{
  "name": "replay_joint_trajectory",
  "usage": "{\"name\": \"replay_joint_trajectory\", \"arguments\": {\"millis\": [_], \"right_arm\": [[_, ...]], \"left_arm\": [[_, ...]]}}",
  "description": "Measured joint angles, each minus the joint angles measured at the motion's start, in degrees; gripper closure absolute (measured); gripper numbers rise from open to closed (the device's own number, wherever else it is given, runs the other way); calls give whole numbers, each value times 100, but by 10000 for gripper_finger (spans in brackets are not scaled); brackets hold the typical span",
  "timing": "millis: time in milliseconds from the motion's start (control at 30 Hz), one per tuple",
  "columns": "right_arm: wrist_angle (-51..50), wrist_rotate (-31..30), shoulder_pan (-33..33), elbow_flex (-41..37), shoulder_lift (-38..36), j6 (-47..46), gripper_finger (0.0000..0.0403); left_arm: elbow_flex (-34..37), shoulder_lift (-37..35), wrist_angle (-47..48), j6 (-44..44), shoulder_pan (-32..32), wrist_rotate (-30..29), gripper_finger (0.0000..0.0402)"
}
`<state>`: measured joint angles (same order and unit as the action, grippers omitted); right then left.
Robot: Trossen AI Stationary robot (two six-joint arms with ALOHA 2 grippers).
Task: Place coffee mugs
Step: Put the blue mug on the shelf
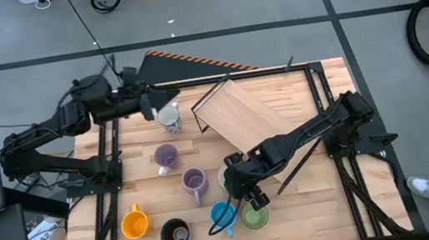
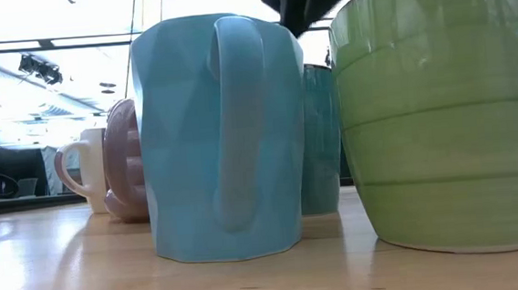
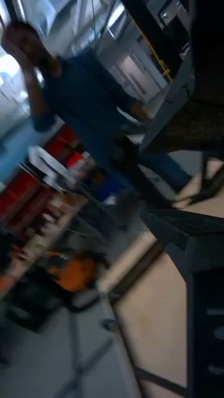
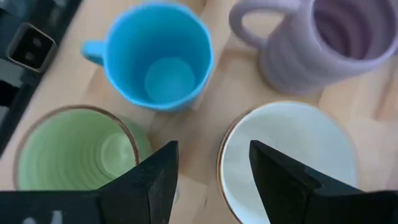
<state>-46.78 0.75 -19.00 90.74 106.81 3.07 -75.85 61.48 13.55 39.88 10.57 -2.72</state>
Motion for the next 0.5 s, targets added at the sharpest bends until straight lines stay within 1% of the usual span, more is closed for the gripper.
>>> {"name": "replay_joint_trajectory", "arguments": {"millis": [200, 500], "right_arm": [[83, -236, -28, 0, 256, -12, 218], [130, -263, 54, 0, 465, -2, 266]], "left_arm": [[4, -270, -236, -553, 28, -9, 239], [6, -581, -322, -783, -54, 85, 239]]}}
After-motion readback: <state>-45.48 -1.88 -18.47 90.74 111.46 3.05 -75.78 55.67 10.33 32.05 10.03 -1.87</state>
